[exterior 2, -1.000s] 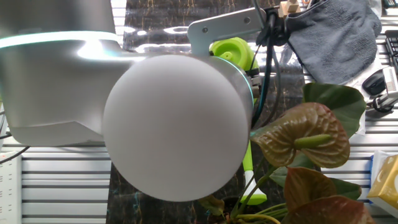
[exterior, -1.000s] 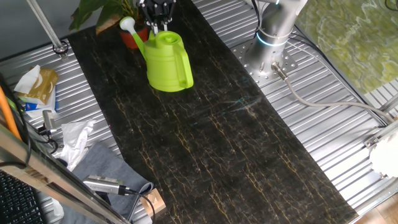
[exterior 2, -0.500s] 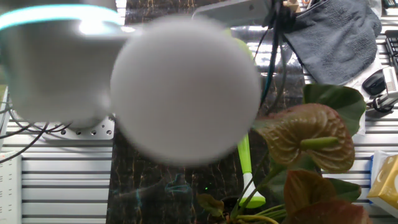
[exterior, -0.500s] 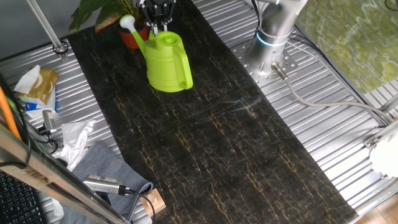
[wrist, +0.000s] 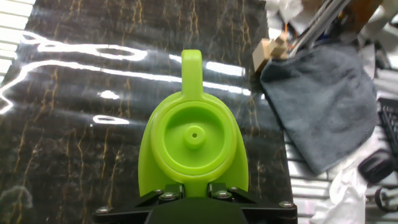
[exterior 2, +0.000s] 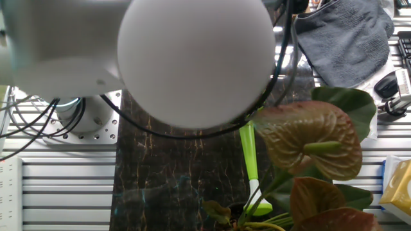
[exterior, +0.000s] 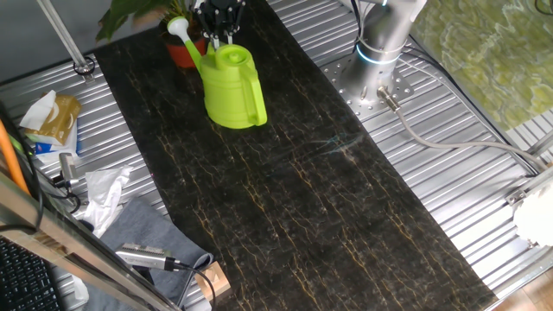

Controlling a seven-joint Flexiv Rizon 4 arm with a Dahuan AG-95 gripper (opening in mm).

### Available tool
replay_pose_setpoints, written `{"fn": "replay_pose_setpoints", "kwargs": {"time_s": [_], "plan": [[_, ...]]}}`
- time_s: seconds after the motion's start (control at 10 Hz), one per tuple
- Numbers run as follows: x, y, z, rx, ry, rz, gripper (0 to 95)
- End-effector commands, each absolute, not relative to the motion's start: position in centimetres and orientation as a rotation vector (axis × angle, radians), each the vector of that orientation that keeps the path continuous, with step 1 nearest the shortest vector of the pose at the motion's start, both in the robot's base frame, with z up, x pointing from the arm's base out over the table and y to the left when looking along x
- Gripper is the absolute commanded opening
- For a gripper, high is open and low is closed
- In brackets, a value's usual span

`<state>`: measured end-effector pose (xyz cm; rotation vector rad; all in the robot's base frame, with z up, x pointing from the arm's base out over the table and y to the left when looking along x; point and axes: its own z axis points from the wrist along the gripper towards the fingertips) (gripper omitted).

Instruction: Water the plant

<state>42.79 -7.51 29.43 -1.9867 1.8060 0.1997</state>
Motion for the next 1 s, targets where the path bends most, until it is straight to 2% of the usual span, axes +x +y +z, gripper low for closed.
{"fn": "replay_pose_setpoints", "kwargs": {"time_s": [0.1, 1.0], "plan": [[42.89, -7.48, 29.5, -1.988, 1.808, 0.2, 0.0], [43.0, -7.07, 29.3, -2.03, 1.92, 0.102, 0.0]]}}
